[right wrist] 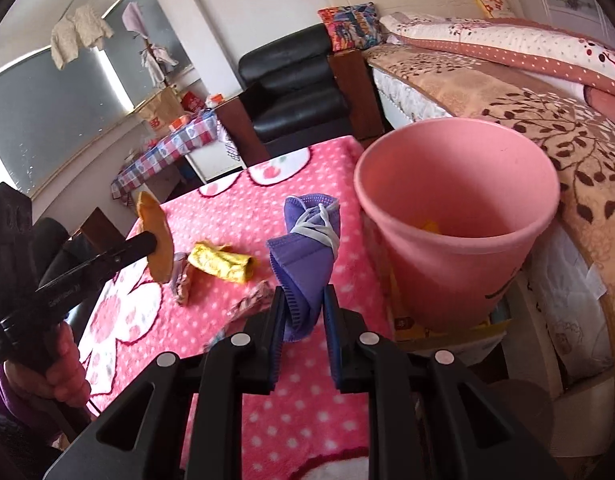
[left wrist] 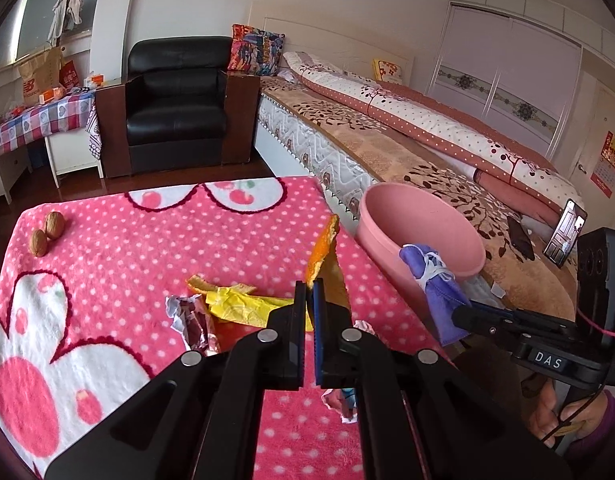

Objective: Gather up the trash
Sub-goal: 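Carry the orange peel and purple cloth over the pink bucket, then open both tools to drop the peel and cloth into the bucket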

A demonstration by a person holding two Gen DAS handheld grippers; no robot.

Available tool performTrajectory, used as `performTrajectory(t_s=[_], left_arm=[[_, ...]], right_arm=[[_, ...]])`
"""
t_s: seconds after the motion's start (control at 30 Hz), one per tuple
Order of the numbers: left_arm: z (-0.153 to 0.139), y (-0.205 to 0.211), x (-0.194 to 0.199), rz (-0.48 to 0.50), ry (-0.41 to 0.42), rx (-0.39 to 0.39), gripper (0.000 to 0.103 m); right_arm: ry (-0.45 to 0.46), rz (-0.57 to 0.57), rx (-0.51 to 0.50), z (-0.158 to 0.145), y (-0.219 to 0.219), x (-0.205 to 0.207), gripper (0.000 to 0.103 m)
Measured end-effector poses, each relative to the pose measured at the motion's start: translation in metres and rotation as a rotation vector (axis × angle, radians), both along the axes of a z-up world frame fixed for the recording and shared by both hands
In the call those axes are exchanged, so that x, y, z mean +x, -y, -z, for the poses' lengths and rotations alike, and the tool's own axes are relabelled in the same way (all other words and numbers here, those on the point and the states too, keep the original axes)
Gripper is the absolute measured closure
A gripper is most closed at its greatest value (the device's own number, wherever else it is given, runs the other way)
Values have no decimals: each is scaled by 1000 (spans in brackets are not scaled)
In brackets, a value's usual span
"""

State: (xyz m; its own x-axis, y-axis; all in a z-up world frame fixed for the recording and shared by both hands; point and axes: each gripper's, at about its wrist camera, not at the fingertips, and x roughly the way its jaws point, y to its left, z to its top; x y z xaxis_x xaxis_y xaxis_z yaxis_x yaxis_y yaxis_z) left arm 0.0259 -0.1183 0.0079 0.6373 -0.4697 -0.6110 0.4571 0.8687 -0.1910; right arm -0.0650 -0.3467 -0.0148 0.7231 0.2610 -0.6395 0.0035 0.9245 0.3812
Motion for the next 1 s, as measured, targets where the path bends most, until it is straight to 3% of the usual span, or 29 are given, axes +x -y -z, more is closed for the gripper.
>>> performTrajectory(t_s=[0.43, 0.67, 1.0], left_arm=[[-7, 83, 27, 105, 3, -37, 101], [-4, 136, 46, 144, 22, -22, 101], [28, 182, 74, 157, -72, 11, 100]], right_arm=[[52, 233, 27, -18, 73, 23, 85], [28, 273, 27, -6, 93, 46, 85], [-5, 301, 15, 11, 110, 65, 78]])
